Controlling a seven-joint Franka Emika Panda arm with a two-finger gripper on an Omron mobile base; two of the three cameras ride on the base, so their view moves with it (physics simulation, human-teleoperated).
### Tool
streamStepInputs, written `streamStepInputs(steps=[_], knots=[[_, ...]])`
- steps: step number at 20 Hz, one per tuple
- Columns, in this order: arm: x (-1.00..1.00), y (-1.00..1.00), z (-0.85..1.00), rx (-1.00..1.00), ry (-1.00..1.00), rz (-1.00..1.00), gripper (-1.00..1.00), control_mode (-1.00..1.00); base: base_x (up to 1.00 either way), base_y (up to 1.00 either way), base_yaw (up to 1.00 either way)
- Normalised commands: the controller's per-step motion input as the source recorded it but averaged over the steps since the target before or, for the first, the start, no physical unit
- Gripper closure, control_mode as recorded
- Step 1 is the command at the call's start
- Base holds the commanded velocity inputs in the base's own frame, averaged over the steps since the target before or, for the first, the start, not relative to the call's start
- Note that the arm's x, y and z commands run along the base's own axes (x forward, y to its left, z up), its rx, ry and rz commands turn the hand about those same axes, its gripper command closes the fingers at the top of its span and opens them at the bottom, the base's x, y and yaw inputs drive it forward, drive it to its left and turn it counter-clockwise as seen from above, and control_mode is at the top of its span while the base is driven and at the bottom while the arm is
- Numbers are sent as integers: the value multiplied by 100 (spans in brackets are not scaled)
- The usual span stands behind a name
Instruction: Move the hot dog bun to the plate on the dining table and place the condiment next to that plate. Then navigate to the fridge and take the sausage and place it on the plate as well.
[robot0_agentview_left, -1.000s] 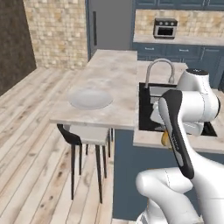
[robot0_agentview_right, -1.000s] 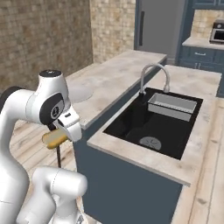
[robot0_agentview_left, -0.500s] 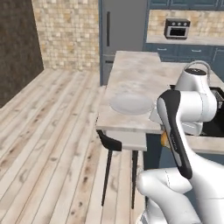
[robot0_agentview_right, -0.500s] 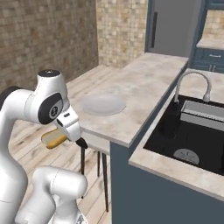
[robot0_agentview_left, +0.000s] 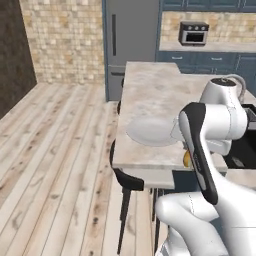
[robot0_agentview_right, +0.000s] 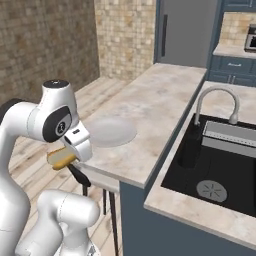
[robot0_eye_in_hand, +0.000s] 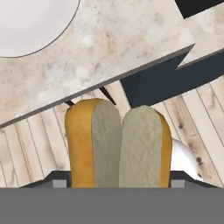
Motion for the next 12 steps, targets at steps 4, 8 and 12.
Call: streamStepInputs(steps=[4,8,12], knots=[[0,0,0,0,0,0,100,100,58,1,-17],[0,0,0,0,0,0,100,100,55,21,-13],[0,0,0,0,0,0,100,100,73,34,-7]])
